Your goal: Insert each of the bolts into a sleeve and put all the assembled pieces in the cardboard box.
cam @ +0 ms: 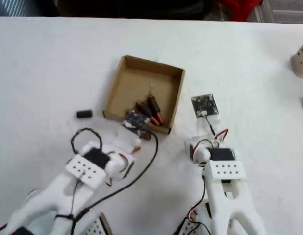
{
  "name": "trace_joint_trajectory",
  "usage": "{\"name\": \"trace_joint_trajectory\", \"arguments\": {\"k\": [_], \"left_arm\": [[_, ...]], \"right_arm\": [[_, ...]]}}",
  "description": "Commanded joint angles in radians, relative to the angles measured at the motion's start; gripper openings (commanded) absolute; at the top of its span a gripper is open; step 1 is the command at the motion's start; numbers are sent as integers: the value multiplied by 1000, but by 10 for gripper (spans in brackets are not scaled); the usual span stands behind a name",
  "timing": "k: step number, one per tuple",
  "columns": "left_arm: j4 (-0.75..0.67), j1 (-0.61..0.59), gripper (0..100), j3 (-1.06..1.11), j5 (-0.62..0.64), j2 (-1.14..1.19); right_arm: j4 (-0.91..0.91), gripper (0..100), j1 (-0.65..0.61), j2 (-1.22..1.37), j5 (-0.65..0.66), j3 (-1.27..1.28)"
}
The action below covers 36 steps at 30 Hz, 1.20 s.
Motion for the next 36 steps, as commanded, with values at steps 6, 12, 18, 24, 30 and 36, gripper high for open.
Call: {"name": "trace_joint_trajectory", "arguments": {"k": [6,12,18,24,30,36], "left_arm": [[14,-170,23,-184,15,274],[-12,-260,23,-210,29,295],[-32,-302,24,-212,64,292],[9,-291,22,-212,61,110],[12,-151,24,-8,43,-309],[5,-127,24,32,-37,-280]], "right_arm": [[4,17,8,-25,15,-8],[4,17,8,-25,15,-8],[4,17,8,-24,15,-8],[5,17,8,-25,15,-8],[5,17,8,-25,15,-6],[5,17,7,-25,15,-6]]}}
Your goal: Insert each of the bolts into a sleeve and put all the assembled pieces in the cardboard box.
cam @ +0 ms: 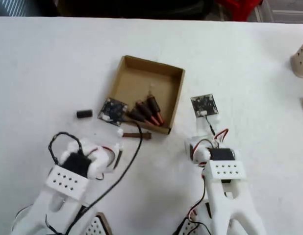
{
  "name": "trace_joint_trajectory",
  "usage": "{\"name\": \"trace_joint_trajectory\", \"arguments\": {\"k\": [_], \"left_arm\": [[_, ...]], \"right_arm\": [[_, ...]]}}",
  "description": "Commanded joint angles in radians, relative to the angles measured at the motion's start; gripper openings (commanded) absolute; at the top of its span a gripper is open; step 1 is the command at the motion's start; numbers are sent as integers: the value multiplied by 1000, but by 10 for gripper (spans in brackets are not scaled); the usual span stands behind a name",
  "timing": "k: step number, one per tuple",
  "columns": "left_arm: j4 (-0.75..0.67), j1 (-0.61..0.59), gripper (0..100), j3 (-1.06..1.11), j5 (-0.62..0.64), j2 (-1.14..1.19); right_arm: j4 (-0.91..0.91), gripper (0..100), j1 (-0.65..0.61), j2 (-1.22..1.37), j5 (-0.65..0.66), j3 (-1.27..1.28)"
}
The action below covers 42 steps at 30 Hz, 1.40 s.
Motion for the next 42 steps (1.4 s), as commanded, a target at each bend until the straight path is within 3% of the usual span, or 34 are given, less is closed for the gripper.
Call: {"name": "trace_joint_trajectory", "arguments": {"k": [1,5,12,19,23,26,37,42], "left_arm": [[-2,15,24,-28,-20,76],[-2,2,24,-133,-15,348],[-14,-160,23,-310,-15,687],[6,-228,23,-325,18,708],[-17,-346,23,-359,25,713],[-52,-420,23,-362,98,713],[-89,-473,28,-433,247,713],[-44,-403,188,-446,350,711]], "right_arm": [[5,17,5,-24,11,-6],[5,17,7,-24,11,-6],[7,17,8,-24,11,-6],[7,17,8,-22,11,-5],[18,17,8,-25,12,-5],[21,17,8,-25,12,-5],[22,17,8,-25,12,-5],[22,17,7,-25,12,-5]]}}
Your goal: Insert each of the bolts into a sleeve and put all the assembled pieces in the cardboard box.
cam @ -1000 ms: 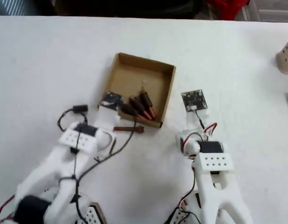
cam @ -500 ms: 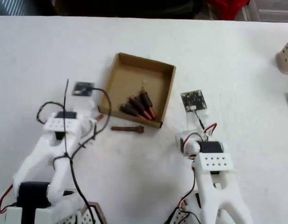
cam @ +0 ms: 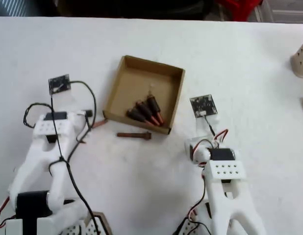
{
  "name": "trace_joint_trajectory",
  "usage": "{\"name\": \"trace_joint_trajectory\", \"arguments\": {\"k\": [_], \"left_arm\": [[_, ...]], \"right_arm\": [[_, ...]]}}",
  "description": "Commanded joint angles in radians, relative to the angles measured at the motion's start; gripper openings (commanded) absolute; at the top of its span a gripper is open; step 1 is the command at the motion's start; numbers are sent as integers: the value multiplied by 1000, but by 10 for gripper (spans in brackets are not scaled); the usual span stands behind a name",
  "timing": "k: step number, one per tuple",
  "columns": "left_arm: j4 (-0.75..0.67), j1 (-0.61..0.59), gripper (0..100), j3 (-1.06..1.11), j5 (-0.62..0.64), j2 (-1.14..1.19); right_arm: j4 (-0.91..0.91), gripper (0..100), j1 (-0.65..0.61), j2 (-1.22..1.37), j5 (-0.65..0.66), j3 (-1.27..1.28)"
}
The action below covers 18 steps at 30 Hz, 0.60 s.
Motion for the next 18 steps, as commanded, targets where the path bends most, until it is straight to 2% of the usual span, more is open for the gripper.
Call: {"name": "trace_joint_trajectory", "arguments": {"k": [1,3,12,18], "left_arm": [[31,58,221,-49,91,-2],[34,62,246,-49,120,-2],[29,59,234,-52,124,15],[52,28,234,-175,124,222]], "right_arm": [[4,17,7,-25,14,-5],[12,17,5,-25,41,-5],[15,17,2,-22,74,-5],[15,17,2,-19,75,-5]]}}
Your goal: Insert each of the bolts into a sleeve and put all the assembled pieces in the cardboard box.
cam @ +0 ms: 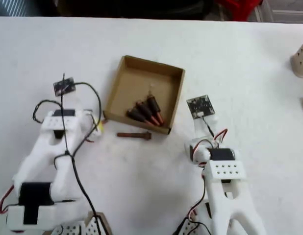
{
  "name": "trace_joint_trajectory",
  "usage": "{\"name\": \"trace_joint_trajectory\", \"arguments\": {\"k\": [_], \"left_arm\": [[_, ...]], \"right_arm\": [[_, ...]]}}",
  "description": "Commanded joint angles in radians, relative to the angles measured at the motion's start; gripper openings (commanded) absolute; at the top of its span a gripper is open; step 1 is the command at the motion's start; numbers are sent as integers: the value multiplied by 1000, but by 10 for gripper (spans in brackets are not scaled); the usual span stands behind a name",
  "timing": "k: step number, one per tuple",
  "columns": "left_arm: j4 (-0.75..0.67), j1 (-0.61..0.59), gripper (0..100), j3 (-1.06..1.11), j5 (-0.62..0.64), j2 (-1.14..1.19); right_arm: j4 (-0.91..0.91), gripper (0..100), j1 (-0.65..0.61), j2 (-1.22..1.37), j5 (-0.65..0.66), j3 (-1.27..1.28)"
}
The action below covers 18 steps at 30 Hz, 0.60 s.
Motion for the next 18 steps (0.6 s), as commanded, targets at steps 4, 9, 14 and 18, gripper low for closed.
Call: {"name": "trace_joint_trajectory", "arguments": {"k": [4,9,14,18], "left_arm": [[64,-58,234,-206,32,183],[60,-97,234,-209,32,151],[-3,-108,234,-140,34,62],[-12,-108,234,-135,74,61]], "right_arm": [[5,17,2,-19,12,-5],[7,17,2,-19,40,-5],[7,17,2,-25,64,9],[7,17,1,-25,68,11]]}}
